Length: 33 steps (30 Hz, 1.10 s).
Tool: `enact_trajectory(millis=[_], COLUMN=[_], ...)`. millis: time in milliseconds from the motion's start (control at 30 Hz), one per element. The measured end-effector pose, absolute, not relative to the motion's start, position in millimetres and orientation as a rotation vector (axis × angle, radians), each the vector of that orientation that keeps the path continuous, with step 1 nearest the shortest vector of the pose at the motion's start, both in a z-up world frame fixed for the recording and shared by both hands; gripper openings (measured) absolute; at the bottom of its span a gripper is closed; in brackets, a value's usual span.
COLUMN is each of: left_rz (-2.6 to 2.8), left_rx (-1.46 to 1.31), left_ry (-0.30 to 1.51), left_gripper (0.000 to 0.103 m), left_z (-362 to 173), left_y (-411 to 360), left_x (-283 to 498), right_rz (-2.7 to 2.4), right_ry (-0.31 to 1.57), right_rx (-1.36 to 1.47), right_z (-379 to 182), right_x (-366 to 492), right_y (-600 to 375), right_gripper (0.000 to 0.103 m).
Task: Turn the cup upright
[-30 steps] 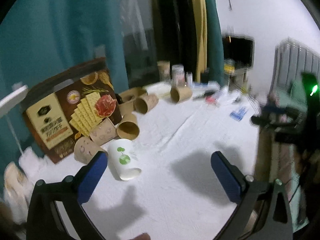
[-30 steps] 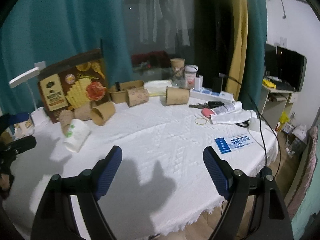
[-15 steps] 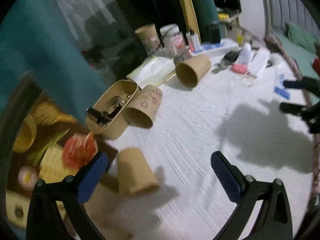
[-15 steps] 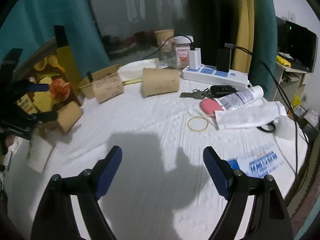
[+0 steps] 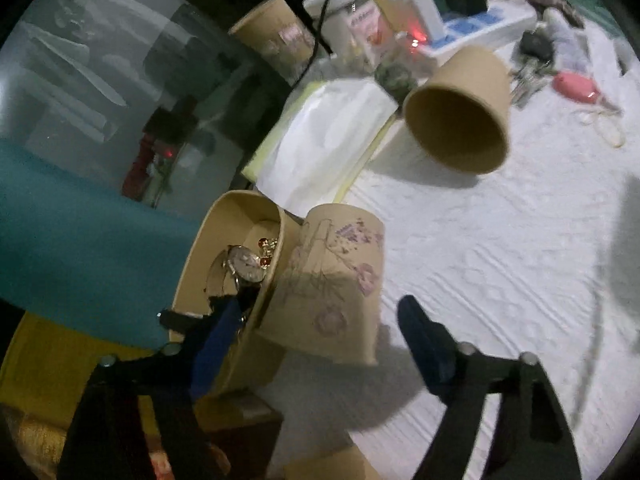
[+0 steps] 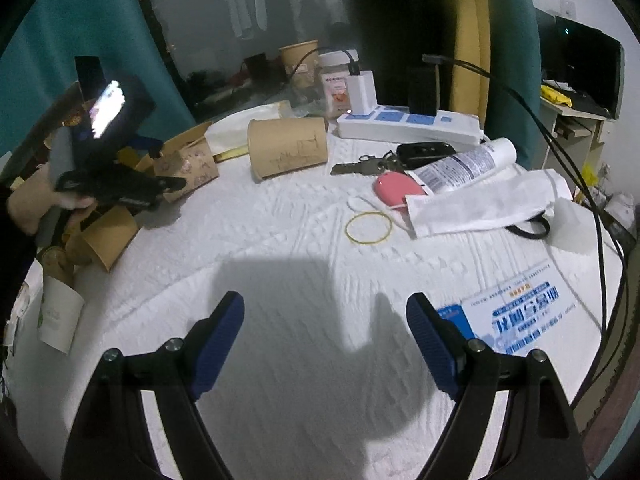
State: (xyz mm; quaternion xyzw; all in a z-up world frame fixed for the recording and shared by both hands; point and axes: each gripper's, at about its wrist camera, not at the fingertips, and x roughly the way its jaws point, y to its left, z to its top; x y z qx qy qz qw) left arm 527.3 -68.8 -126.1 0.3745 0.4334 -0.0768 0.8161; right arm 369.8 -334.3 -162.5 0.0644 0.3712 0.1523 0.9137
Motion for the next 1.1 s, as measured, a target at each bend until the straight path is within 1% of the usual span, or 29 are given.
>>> enact_trajectory(millis=[33, 267, 400, 567, 700, 800, 933, 1100], left_rz=[-0.162, -0.172, -0.197, -0.252, -0.341, -0.407, -0.489, -0.569], left_rx=[0.808, 0.863, 0.828, 0.792, 0.749, 0.729, 0.746, 0.791], left_ry=[0.931, 0.933, 0.924, 0.883, 0.859, 0.860, 0.869, 0.892], left_gripper=[0.069, 0.065, 0.064, 0.064, 0.064, 0.064, 0.064, 0.064], left_z=[-130, -140, -125, -90, -63, -55, -60, -73], left_y=[-69, -72, -74, -79, -84, -88, -99, -115], left_x=[532, 530, 513, 471, 415, 363, 290, 217], right_rz=[0.311, 0.291, 0.286, 0.288, 0.303, 0.318, 0.340, 0.369], right_ry=[0.764, 0.764, 0.752, 0.734, 0.718, 0.714, 0.715, 0.735], right_rx=[0.133, 0.143, 0.148, 0.156, 0.158, 0.157, 0.159, 0.151], right_z=[-163, -162, -155, -143, -133, -129, -128, -135], right_x=[368, 356, 346, 328, 301, 279, 241, 197], right_y=[-335, -345, -348, -346, -339, -331, -322, -310], right_gripper=[0.081, 0.081, 0.081, 0.081, 0.081, 0.081, 0.081, 0.081])
